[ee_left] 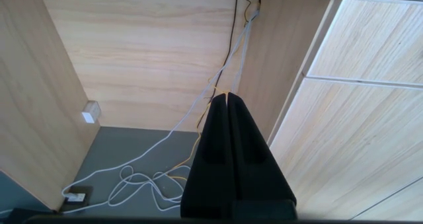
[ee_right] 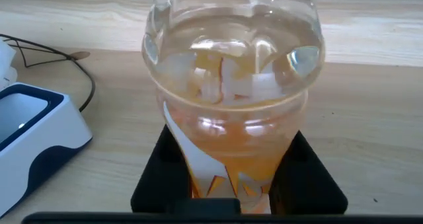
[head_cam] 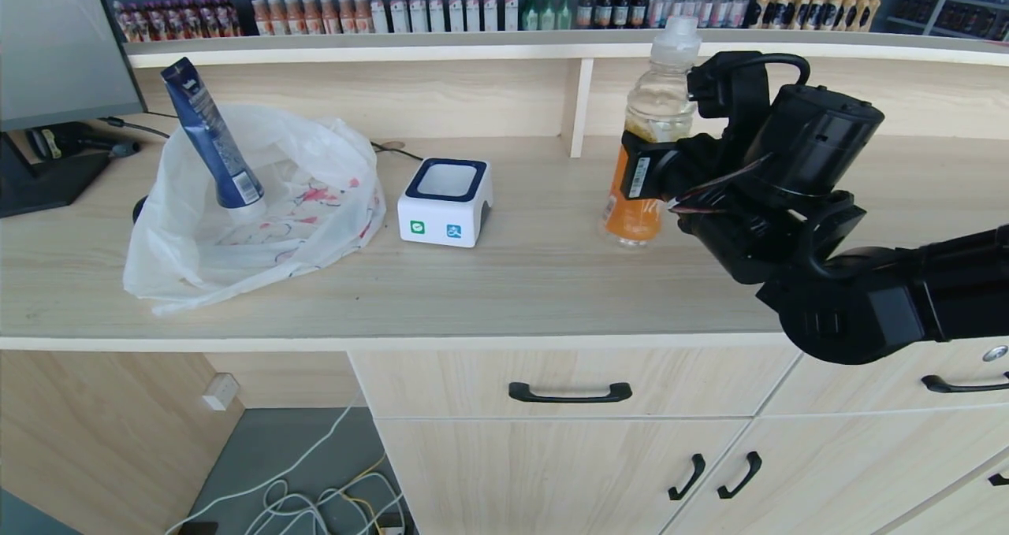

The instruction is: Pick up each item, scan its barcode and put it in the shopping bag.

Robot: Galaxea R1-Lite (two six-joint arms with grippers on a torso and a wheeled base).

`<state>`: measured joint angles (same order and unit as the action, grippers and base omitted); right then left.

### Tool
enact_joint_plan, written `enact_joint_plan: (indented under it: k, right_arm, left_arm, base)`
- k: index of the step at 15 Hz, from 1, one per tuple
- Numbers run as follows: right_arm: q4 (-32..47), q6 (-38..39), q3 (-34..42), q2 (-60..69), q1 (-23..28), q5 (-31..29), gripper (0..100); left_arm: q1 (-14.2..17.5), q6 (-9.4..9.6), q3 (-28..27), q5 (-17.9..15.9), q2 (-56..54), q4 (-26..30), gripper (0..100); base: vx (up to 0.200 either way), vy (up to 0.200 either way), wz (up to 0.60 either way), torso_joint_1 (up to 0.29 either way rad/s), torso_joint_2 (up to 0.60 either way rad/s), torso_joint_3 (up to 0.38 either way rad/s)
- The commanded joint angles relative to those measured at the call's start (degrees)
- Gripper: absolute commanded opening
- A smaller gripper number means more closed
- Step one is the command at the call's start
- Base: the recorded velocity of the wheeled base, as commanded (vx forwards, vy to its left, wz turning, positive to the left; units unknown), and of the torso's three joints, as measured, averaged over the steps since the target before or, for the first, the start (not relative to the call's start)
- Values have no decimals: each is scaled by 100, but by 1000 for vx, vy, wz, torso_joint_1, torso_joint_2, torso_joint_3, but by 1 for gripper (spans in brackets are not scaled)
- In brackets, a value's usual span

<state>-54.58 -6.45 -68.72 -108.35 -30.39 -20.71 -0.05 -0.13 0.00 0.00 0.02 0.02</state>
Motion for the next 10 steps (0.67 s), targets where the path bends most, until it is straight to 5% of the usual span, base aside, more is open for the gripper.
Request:
enact_joint_plan:
  k: [1, 10]
  right_arm:
    - [-35, -6, -19, 68, -2, 6, 0]
    - [-27, 3, -1, 183, -2, -12, 0]
  left_arm:
    - [-4, -4, 0, 0, -2, -2, 0]
    - [-4, -4, 0, 0, -2, -2, 0]
  base:
    - [0, 0, 0, 0, 0, 0]
    - [0, 0, 0, 0, 0, 0]
